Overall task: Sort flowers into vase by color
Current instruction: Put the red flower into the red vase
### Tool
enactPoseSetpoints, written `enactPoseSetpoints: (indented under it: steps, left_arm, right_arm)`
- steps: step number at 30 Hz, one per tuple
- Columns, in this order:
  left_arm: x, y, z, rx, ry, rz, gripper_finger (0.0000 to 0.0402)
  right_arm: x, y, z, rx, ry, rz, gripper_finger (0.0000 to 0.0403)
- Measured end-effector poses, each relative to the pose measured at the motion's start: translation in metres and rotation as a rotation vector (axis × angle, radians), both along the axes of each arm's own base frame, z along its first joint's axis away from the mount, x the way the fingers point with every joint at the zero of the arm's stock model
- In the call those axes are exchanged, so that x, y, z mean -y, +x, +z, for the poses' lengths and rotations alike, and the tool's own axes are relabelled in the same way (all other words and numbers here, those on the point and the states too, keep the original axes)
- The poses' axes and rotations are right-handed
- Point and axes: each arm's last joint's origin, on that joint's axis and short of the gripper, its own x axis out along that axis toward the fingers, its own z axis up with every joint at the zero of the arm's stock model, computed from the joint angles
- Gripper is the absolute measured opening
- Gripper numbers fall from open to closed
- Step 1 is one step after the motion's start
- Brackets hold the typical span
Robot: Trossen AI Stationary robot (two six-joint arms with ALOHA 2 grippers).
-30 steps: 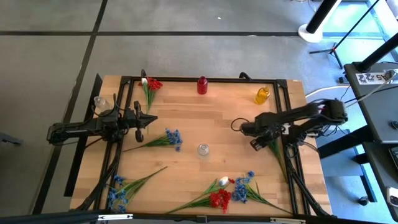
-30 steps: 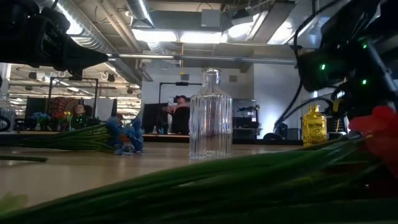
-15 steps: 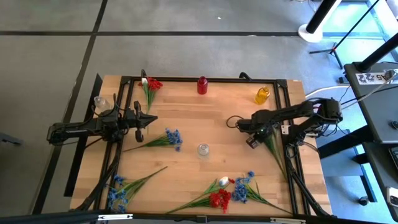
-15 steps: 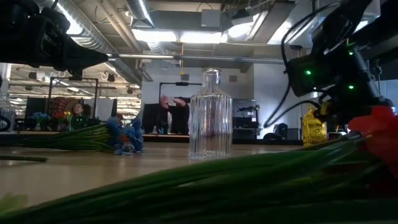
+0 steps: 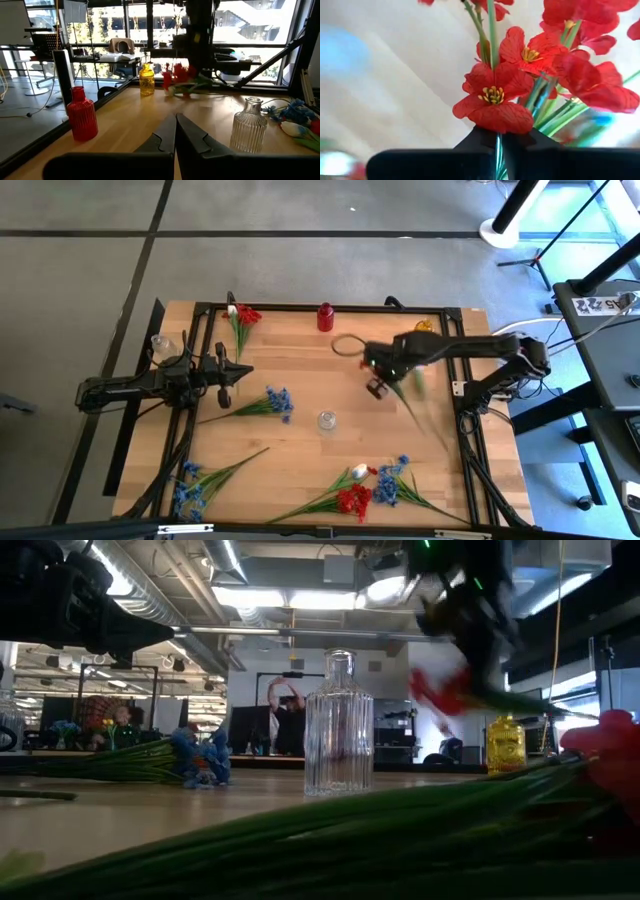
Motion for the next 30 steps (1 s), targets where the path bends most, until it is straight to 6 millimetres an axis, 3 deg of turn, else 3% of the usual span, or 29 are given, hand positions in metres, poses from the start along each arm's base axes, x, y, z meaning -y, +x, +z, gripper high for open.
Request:
enactPoseSetpoints:
  steps: [5,11,15,18,23,27,30]
  left_arm:
    - [-0.001,0.000,0.000,-0.048,0.189,0.020,0.0000]
    - [-0.001,0.000,0.000,-0.049,0.194,0.020,0.0000]
    - [0.001,-0.001,0.011,0.128,-0.048,-0.026,0.0000]
    - [0.001,-0.005,0.029,0.353,-0.175,-0.062,0.0000]
    - [0.003,-0.016,0.053,0.670,-0.371,-0.176,0.0000]
    - [0.002,-0.019,0.057,0.741,-0.388,-0.157,0.0000]
    - [0.002,-0.019,0.057,0.737,-0.389,-0.157,0.0000]
  right_arm:
    - [0.014,0.019,0.075,0.309,-0.085,0.039,0.0005]
    - [0.042,0.026,0.149,0.697,-0.248,0.101,0.0004]
    - [0.065,0.031,0.178,0.951,-0.404,0.169,0.0004]
    - [0.083,0.039,0.187,1.075,-0.505,0.200,0.0003]
    - [0.116,0.063,0.179,1.154,-0.692,0.257,0.0003]
    - [0.140,0.077,0.170,1.163,-0.858,0.294,0.0002]
    - [0.159,0.082,0.156,1.102,-0.889,0.273,0.0002]
